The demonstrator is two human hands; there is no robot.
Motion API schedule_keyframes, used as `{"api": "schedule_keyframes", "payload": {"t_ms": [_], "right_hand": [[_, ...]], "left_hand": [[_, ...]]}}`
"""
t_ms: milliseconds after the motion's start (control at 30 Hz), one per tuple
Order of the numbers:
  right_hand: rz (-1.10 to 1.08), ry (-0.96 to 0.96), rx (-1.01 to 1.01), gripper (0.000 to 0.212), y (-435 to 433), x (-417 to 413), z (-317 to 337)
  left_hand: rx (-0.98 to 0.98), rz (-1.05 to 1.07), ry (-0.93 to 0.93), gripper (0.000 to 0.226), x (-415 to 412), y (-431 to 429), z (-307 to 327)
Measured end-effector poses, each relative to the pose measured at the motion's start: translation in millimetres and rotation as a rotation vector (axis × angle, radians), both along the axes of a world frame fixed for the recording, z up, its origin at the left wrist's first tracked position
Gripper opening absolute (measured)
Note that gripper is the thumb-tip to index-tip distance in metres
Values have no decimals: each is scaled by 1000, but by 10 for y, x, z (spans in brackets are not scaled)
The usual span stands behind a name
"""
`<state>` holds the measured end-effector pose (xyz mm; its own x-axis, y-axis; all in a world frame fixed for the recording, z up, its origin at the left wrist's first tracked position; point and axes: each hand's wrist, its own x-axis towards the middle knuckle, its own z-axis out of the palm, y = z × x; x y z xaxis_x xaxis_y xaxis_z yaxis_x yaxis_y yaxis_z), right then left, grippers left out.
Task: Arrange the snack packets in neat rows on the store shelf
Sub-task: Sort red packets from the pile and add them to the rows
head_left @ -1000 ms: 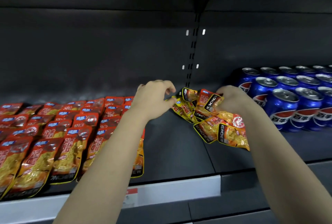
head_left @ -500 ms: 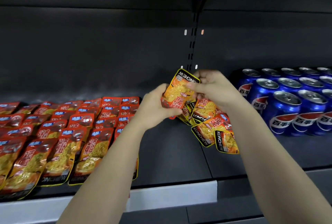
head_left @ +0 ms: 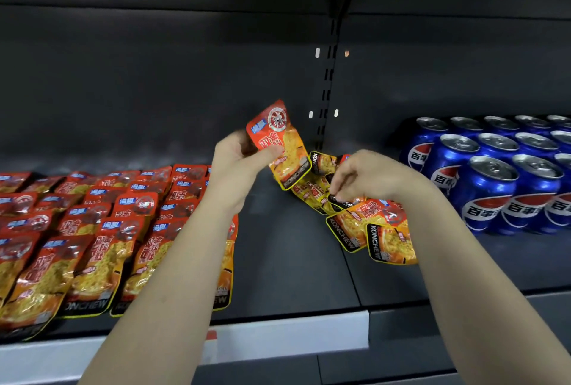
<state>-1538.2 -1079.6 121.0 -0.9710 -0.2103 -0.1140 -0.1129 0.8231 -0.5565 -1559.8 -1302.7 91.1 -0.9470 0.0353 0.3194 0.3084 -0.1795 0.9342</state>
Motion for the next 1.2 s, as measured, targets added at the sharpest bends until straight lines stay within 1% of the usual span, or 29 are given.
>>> {"api": "schedule_keyframes", "payload": {"t_ms": [100, 200, 267, 367, 400, 533, 633, 700, 733, 800, 867, 900, 933, 1000, 1033, 1100, 1200], "right_hand": [[65, -86, 217, 26, 20, 48, 7], [128, -126, 328, 36, -2, 105, 5], [137, -122, 339, 36, -19, 117, -13], [139, -90, 375, 26, -32, 97, -81], [135, -79, 367, 23, -28, 89, -95], [101, -24, 263, 22, 33, 37, -85], [-19, 139, 168, 12, 49, 17, 23], [-130, 241, 84, 13, 45, -11, 67], [-183, 258, 18, 18, 34, -14, 83], [-263, 203, -192, 26, -6, -19, 82], [-304, 104, -440, 25, -78, 5, 73], [-305, 72, -538, 24, -108, 11, 69], [-287, 58, -593, 27, -123, 2, 54], [-227, 49, -602, 35, -136, -46, 7], [-203, 50, -538, 34, -144, -72, -2], [-188, 69, -370, 24, -159, -120, -14], [-209, 80, -255, 31, -225, -180, -11]], "left_hand": [[-3, 1, 4, 16, 13, 4, 7], [-16, 15, 11, 16, 38, 1, 18], [-25, 16, 11, 16, 63, -1, 26], [-47, 12, 5, 16, 87, 1, 31], [-55, 16, 1, 16, 89, 1, 31], [-72, 47, -15, 15, 97, -16, 38], [-67, 65, -27, 13, 115, -32, 51], [-56, 76, -26, 14, 122, -40, 59], [-47, 81, -26, 14, 124, -44, 66], [-21, 85, -26, 14, 131, -59, 86], [-5, 94, -35, 14, 124, -94, 102], [-4, 102, -42, 14, 120, -117, 110], [-6, 111, -46, 13, 112, -141, 120], [-17, 142, -52, 12, 96, -199, 152], [-24, 165, -51, 11, 85, -235, 176], [-31, 201, -43, 11, 64, -316, 230], [-58, 205, -33, 14, 51, -437, 295]]}}
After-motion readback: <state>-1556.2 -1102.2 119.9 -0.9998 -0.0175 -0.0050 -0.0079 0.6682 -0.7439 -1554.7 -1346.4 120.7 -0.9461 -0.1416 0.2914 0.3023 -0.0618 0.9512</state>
